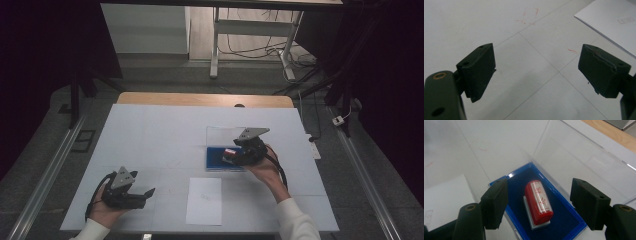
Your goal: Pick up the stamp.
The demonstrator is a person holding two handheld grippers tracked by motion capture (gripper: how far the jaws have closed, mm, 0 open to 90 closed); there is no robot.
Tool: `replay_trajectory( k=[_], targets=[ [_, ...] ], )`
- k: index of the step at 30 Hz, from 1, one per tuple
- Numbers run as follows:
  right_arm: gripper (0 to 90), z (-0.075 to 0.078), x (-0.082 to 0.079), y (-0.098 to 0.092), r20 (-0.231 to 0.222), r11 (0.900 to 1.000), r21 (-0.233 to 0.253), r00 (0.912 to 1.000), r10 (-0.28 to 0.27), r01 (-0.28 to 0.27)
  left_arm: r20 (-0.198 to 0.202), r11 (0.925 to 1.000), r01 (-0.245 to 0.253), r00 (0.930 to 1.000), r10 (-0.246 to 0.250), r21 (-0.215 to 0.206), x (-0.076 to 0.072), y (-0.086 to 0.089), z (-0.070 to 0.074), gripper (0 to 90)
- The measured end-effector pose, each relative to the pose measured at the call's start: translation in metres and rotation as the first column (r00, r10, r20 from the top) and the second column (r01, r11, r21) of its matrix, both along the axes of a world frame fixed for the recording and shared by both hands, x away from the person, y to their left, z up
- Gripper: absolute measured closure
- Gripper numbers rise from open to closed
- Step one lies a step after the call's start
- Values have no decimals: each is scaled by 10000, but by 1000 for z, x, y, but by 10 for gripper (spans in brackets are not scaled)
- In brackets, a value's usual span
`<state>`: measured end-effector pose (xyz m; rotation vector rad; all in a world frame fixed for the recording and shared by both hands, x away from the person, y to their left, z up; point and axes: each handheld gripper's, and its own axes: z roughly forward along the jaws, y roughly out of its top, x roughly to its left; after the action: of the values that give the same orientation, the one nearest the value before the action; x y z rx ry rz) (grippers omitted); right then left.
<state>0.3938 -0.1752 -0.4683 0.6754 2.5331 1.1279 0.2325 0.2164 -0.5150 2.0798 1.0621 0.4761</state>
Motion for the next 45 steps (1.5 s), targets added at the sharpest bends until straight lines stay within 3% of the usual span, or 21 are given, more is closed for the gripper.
replay_trajectory(
  k=[13,29,45],
  targets=[
    [453,-12,5,0,-357,9995,-267,9993,133,-142,-14,10000,-1,10000,1,-9,0,0,0,147],
    [653,-17,4,5,12,9956,-823,9990,447,-445,119,9999,-123,9999,124,-112,-1,3,0,150],
    [696,-17,1,7,380,9928,-1011,9970,681,-639,123,9998,-155,9998,156,-97,-1,3,0,150]
  ],
)
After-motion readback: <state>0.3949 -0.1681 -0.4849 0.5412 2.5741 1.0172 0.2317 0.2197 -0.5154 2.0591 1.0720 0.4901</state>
